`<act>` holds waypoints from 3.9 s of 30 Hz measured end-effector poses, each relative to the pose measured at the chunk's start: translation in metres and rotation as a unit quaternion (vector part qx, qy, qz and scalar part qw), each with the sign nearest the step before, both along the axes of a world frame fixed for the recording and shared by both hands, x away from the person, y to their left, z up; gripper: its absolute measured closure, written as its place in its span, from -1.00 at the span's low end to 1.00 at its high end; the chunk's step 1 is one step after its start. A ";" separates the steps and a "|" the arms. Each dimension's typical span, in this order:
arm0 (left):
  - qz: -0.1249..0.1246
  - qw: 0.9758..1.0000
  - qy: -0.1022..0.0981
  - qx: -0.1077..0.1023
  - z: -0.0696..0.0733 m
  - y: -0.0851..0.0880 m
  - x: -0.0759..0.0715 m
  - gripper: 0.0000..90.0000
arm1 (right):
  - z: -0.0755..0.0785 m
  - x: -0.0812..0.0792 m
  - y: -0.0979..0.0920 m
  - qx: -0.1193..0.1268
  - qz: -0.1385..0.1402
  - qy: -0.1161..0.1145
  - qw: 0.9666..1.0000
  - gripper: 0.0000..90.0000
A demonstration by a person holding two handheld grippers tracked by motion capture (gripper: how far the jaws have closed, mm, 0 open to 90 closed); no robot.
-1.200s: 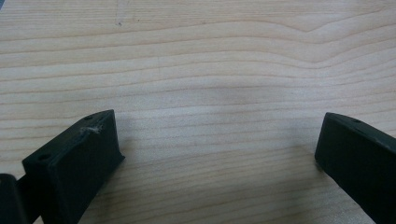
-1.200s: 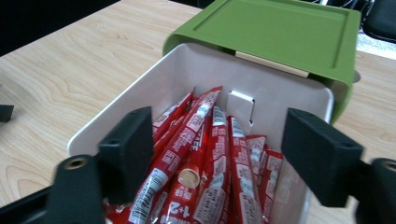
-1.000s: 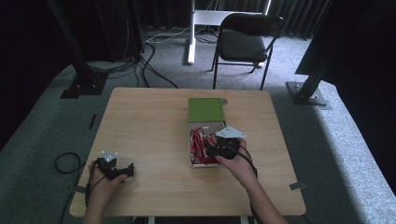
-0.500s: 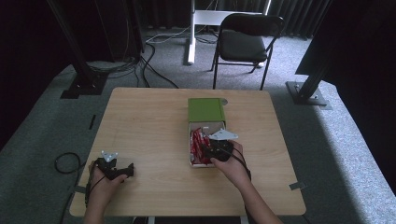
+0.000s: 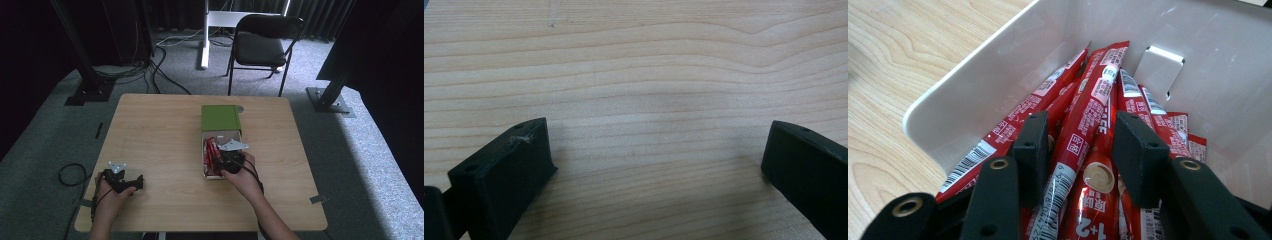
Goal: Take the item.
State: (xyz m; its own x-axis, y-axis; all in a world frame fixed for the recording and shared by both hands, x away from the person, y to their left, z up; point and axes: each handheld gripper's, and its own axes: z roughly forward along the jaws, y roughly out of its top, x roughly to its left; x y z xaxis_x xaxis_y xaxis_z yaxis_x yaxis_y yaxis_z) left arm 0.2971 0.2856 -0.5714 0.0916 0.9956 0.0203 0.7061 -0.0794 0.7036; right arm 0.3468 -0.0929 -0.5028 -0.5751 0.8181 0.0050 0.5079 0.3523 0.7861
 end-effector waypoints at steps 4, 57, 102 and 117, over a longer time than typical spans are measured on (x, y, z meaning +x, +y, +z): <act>0.000 1.000 0.000 0.000 0.000 0.000 0.000 -0.98 | -0.002 0.001 0.002 -0.016 0.000 -0.001 1.000 0.32; 0.000 1.000 0.000 0.000 0.000 0.000 0.000 -0.98 | 0.056 -0.009 -0.038 0.091 -0.009 -0.034 0.995 0.83; 0.000 1.000 0.000 0.000 0.000 0.000 0.000 -0.99 | 0.043 0.000 -0.172 0.106 -0.181 -0.057 0.976 0.83; -0.001 1.000 0.002 0.001 0.000 0.000 0.000 -0.98 | 0.017 -0.005 -0.217 0.099 -0.235 -0.048 0.966 0.83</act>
